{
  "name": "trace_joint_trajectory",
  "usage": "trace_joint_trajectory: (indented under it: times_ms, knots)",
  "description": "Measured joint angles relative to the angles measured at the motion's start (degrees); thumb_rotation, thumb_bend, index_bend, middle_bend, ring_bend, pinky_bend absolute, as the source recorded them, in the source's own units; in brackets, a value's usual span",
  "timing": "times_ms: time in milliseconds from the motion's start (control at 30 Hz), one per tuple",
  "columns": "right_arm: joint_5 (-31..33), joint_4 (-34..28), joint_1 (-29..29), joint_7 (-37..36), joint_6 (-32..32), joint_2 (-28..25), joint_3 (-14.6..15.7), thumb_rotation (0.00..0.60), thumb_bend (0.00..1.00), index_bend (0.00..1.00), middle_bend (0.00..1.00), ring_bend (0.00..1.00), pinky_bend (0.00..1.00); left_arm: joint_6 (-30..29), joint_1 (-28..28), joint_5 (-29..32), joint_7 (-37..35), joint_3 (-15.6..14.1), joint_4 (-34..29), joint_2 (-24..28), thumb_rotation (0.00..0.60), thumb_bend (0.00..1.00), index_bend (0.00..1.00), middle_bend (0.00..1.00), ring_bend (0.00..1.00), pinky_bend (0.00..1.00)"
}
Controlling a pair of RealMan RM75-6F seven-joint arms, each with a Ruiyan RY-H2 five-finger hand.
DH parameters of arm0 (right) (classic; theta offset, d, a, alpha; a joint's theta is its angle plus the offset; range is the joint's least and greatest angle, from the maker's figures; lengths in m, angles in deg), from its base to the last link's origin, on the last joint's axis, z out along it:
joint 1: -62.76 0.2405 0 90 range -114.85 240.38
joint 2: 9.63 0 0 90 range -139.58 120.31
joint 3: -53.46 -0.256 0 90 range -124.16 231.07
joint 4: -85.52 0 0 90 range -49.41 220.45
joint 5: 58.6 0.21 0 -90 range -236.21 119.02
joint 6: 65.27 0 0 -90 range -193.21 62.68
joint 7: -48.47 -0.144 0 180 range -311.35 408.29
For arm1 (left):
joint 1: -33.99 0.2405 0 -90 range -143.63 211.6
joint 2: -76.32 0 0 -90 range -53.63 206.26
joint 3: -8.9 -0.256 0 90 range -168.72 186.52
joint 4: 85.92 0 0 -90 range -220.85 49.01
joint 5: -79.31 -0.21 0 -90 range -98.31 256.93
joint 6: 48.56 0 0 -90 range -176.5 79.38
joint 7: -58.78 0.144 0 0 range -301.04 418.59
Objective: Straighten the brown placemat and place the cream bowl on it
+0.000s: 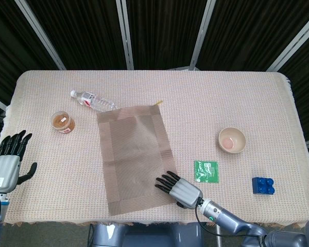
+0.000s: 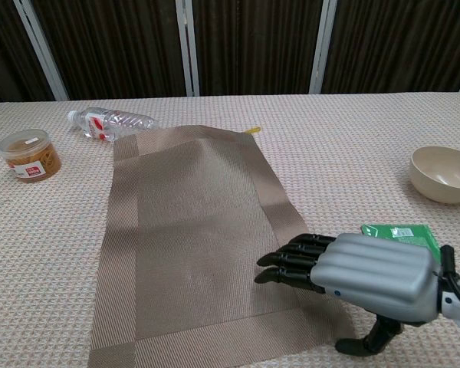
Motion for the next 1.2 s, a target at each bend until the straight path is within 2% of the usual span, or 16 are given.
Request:
trace_joint_trajectory:
  times_ms: [367,633,1200]
  knots:
    - [-0.70,2.91,0.22,-1.19,1.47,0.54,1.52,0.600,0.19,0.09,0.00,0.00,0.00,0.24,0.16,-0.35,0.12,0.04,-0.09,-0.04,0.600,0.41,0.00,0.00,0.00,0.00]
    - [-0.95,3.82,0.29,-2.71,2.88,0.89,1.76,0.600,0.26,0.09,0.00,0.00,0.00,0.42,0.18,-0.47,-0.05,0.12,-0.26,0.00,0.600,0.41,0.00,0.00,0.00,0.00]
    - [-1.20,5.71,0.45,-5.81,5.76,1.58,2.11,0.600,0.28,0.10,0.00,0.00,0.00,0.95,0.22,-0.62,-0.09,0.22,-0.30,0.04,0.600,0.41,0.00,0.00,0.00,0.00]
